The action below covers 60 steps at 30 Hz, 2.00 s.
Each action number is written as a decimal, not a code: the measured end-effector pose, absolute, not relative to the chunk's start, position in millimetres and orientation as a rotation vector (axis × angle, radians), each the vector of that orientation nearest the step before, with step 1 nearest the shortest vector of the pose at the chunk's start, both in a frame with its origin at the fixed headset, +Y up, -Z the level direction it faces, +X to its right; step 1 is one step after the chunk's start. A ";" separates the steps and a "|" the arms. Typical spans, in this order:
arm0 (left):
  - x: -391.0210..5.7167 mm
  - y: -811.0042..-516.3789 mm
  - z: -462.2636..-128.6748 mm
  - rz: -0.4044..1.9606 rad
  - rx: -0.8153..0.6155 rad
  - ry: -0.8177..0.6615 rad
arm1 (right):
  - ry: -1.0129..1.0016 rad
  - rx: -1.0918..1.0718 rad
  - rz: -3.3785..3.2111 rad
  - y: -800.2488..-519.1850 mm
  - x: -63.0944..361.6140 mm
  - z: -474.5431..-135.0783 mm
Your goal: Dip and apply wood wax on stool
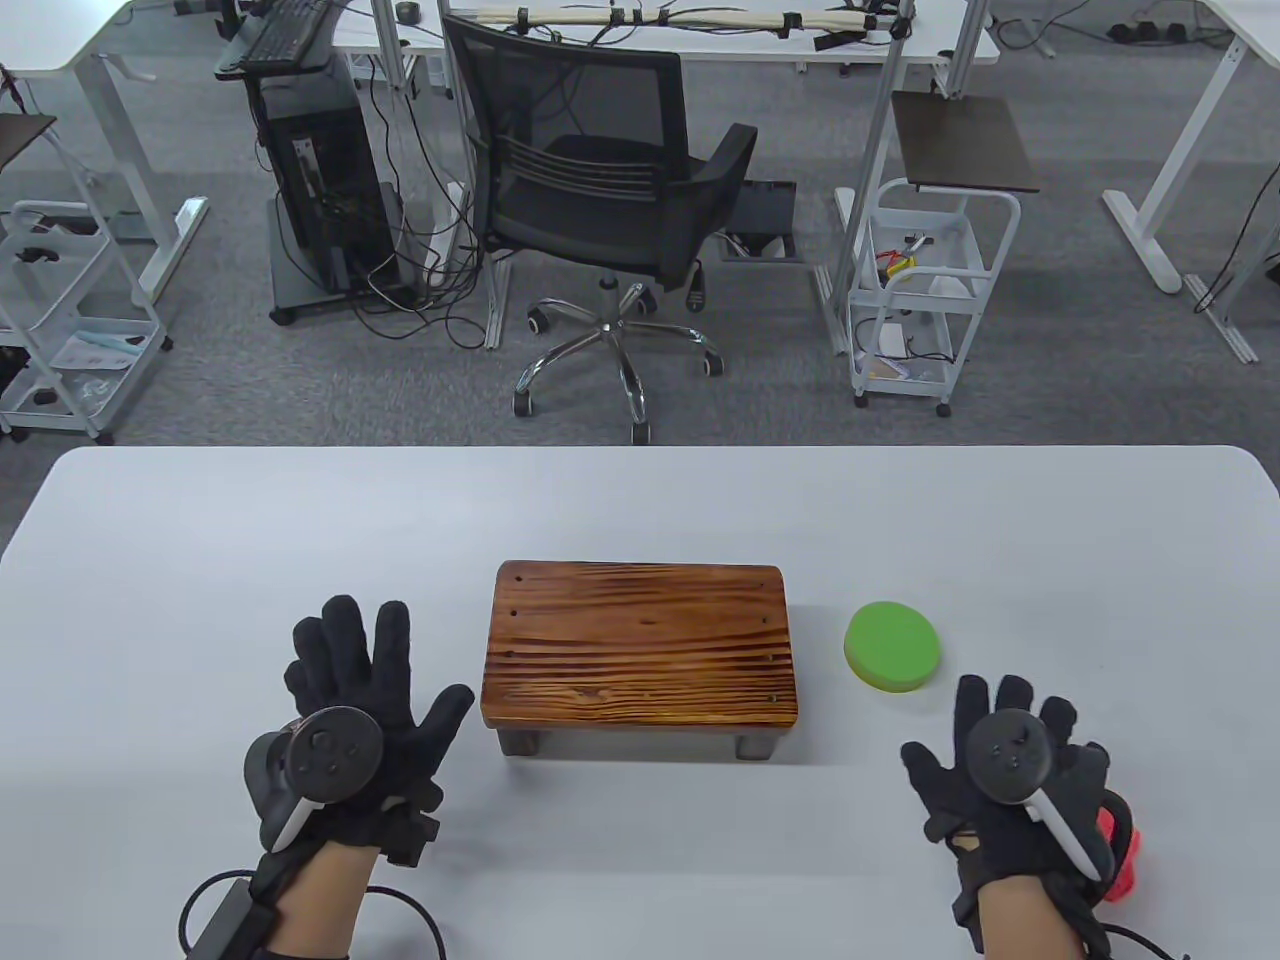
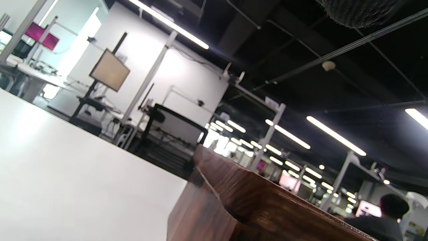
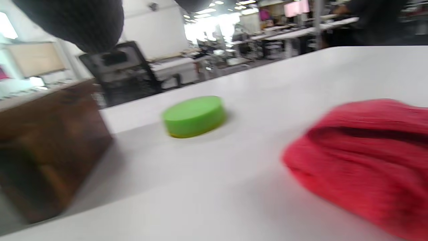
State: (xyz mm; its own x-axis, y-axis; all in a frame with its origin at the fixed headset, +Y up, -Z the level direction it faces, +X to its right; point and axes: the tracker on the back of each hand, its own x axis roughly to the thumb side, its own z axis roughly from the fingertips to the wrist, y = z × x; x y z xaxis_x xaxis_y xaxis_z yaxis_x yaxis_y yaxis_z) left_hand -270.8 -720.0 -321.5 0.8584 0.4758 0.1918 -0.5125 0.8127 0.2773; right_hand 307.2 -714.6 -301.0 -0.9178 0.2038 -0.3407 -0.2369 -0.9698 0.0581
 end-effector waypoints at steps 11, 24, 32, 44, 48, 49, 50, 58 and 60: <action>-269.2 -720.8 -321.1 0.550 0.304 -0.121 | 0.680 -0.880 2.750 -773.4 367.0 -300.7; -269.9 -721.1 -320.1 0.572 0.281 -0.116 | 0.676 -0.905 2.975 -785.9 347.8 -307.1; -271.1 -721.5 -320.4 0.588 0.270 -0.114 | 0.454 -0.899 3.108 -780.1 341.4 -309.1; -261.5 -729.7 -341.5 0.555 0.115 -0.133 | 0.077 -0.736 3.162 -741.3 325.8 -309.2; -247.7 -730.5 -360.3 0.586 0.023 -0.150 | -0.291 -0.392 3.224 -699.7 281.5 -308.9; -243.5 -730.9 -366.6 0.581 -0.001 -0.150 | -0.367 -0.286 3.224 -691.6 268.9 -308.8; -241.4 -731.8 -370.6 0.577 -0.025 -0.156 | -0.415 -0.217 3.220 -686.4 259.5 -309.0; -231.4 -757.5 -390.1 0.614 -0.163 -0.172 | -0.353 0.420 3.168 -667.6 159.0 -330.6; -231.6 -762.7 -390.8 0.610 -0.182 -0.180 | -0.282 0.454 3.173 -673.9 149.9 -338.4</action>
